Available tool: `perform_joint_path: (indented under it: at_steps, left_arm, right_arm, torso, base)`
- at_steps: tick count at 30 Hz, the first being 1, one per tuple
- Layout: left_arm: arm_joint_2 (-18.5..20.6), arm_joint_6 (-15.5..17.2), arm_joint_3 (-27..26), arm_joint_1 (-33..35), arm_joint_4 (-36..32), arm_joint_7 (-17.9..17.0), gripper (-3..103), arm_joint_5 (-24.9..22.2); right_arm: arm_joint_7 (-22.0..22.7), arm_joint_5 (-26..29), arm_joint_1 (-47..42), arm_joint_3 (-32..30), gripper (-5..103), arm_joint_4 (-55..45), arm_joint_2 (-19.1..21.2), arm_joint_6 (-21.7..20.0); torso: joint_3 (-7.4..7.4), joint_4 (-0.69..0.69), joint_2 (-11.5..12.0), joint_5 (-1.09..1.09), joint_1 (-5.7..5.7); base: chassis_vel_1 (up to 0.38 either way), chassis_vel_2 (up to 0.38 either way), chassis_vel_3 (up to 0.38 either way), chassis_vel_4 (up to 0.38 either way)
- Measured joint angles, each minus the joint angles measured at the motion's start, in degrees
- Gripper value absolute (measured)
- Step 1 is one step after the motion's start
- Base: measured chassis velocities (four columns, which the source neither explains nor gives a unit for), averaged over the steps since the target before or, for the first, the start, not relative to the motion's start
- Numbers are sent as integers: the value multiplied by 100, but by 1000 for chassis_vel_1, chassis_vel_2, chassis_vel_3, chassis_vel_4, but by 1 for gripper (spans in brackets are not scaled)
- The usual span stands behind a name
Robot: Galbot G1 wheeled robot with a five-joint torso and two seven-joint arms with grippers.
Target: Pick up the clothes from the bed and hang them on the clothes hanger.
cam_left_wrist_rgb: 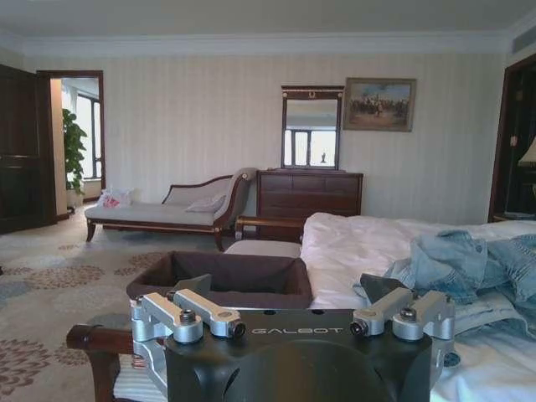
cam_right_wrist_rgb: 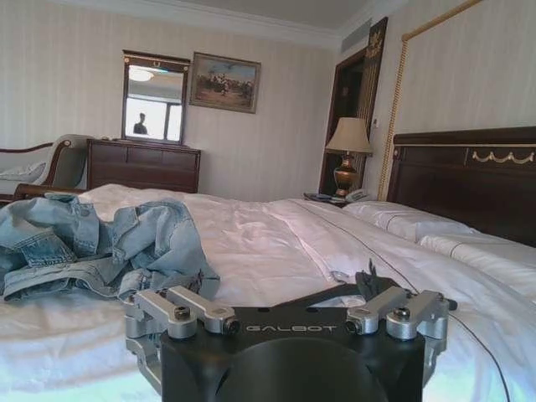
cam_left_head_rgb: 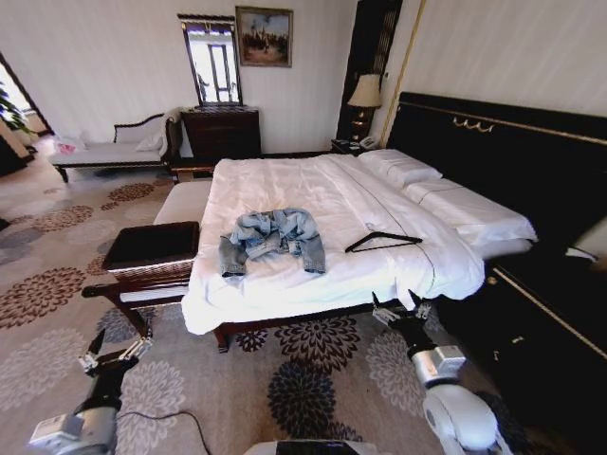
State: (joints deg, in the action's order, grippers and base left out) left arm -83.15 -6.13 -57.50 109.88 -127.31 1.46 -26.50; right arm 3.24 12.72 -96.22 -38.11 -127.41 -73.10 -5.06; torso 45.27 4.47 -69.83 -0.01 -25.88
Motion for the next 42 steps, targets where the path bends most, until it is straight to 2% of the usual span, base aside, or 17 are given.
perform_joint_path:
  at_steps: [13,42]
  left_arm:
    - [29,34,61,-13,16,-39,100,23]
    - [80,21,25,51,94,-64,100,-66]
  right_arm:
    - [-44,-66,-72,2,96,8,-128,66]
    - [-143,-205,-185,97,98,119,-277,234]
  torso:
    - [0,0,0,0,0]
    - [1,-1,1,1,-1]
  base:
    - [0,0,0,0]
    - [-110,86,105,-83]
